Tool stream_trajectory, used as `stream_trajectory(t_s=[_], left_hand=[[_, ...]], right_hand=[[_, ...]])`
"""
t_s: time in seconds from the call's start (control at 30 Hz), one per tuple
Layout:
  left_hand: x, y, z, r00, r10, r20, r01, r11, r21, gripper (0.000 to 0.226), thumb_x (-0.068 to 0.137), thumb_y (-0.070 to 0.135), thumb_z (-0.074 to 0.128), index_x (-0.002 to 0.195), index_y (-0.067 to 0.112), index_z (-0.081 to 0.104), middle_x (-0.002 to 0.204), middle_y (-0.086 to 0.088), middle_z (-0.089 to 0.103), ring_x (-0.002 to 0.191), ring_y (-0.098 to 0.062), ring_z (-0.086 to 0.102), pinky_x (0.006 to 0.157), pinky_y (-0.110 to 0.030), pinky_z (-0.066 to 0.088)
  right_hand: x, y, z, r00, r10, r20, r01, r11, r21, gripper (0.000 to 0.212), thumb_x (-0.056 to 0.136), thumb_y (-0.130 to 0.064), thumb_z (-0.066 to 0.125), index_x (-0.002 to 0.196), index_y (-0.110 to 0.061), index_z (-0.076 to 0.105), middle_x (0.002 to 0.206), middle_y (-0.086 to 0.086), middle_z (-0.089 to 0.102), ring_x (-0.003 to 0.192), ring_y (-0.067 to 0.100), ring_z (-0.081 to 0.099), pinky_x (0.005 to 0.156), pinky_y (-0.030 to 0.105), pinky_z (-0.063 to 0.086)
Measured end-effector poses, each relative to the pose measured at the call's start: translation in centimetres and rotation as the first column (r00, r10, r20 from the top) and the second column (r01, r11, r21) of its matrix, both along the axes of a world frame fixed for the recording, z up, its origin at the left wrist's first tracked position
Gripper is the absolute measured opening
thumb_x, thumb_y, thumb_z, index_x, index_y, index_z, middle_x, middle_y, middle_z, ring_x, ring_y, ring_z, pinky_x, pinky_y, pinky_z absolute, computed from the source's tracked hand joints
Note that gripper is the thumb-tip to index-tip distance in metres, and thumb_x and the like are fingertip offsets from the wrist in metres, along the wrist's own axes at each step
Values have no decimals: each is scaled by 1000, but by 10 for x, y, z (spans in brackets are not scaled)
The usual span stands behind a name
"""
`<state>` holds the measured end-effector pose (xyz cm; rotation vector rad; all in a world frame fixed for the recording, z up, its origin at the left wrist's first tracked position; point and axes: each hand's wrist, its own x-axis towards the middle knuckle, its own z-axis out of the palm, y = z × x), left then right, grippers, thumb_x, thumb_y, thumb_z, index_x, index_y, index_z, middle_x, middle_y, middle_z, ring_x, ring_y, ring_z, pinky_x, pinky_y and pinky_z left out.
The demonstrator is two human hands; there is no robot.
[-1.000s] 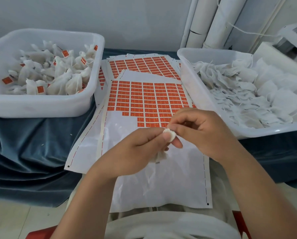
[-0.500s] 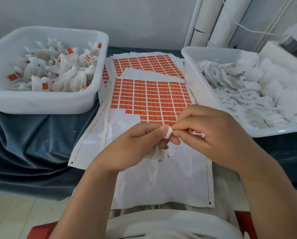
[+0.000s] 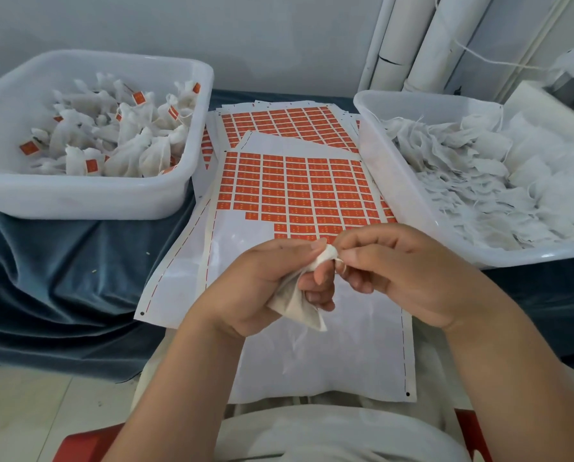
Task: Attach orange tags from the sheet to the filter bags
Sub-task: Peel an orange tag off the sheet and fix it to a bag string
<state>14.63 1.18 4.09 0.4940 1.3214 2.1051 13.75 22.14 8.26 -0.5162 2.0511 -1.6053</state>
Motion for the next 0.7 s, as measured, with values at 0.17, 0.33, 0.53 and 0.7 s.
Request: stream_trajectory(t_s=[0.17, 0.33, 0.53, 0.7], left_hand=[[-1, 4, -3, 1000, -13, 28, 12, 999, 37, 42, 108, 28, 43, 75, 17, 65, 65, 3, 50, 63, -13, 49, 78, -34, 50], [-1, 4, -2, 998, 11, 65, -18, 994, 104, 41, 109, 27, 43, 73, 17, 62, 64, 4, 45, 63, -13, 46, 77, -34, 46], [-1, 4, 1, 996, 68, 62, -76, 988, 134, 41, 108, 27, 43, 73, 18, 62, 66, 3, 45, 65, -14, 44, 76, -30, 48], [-2, 1, 1, 994, 108, 9, -109, 992, 59, 40, 107, 31, 47, 73, 19, 65, 68, 1, 45, 66, -16, 46, 76, -29, 50]], right_hand=[[5, 6, 8, 964, 7, -266, 55, 973, 222, 16, 89, -49, 64, 87, -40, 78, 81, -16, 71, 76, 3, 64, 71, 19, 49], [13, -5, 11, 736, -102, -669, 327, 919, 219, 7, 92, -40, 73, 89, -34, 74, 88, -19, 68, 91, 7, 65, 75, 16, 48], [15, -8, 8, 402, 78, -912, 379, 893, 244, 15, 99, -22, 68, 102, -13, 80, 97, -5, 71, 92, 13, 63, 86, 28, 49], [12, -7, 5, 264, 181, -947, 409, 869, 280, 16, 103, -21, 66, 102, -10, 79, 99, 1, 72, 92, 20, 63, 89, 27, 47]])
